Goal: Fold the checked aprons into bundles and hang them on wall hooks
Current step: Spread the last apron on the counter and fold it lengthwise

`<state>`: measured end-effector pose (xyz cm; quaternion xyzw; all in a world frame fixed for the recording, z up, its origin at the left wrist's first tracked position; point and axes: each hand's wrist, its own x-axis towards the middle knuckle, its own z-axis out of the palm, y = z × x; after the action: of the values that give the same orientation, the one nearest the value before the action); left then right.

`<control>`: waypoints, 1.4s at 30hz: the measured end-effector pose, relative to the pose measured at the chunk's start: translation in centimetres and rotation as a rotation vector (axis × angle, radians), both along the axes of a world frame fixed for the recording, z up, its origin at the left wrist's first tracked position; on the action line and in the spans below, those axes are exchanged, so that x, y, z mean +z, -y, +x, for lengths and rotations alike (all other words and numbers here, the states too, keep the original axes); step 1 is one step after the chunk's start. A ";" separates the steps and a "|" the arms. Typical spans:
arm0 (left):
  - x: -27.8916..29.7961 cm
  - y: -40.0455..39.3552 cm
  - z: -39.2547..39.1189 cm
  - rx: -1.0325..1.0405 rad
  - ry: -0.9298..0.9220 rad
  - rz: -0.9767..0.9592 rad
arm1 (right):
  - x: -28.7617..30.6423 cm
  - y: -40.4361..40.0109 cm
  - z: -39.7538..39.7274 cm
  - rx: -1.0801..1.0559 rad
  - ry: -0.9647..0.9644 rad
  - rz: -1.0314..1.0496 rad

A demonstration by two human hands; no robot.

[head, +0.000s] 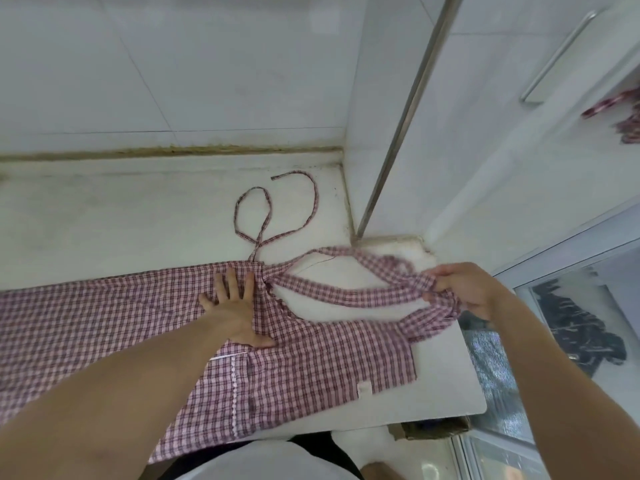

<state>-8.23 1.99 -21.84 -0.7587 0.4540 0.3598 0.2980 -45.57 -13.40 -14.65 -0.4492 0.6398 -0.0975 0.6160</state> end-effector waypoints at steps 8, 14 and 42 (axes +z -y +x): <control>-0.2 0.0 0.0 -0.014 -0.006 -0.022 | -3.4 -0.3 -1.4 0.163 -0.355 -0.018; -0.2 0.0 0.1 -0.017 -0.007 -0.027 | -4.1 -1.2 3.3 0.537 -0.619 -0.381; -0.2 -0.1 0.3 -0.039 -0.032 -0.038 | -4.1 2.1 3.9 0.800 -0.646 -0.350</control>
<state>-7.92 2.09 -22.07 -0.7493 0.4801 0.3575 0.2833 -41.67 -15.47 -18.75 -0.7605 0.5500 0.1826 0.2930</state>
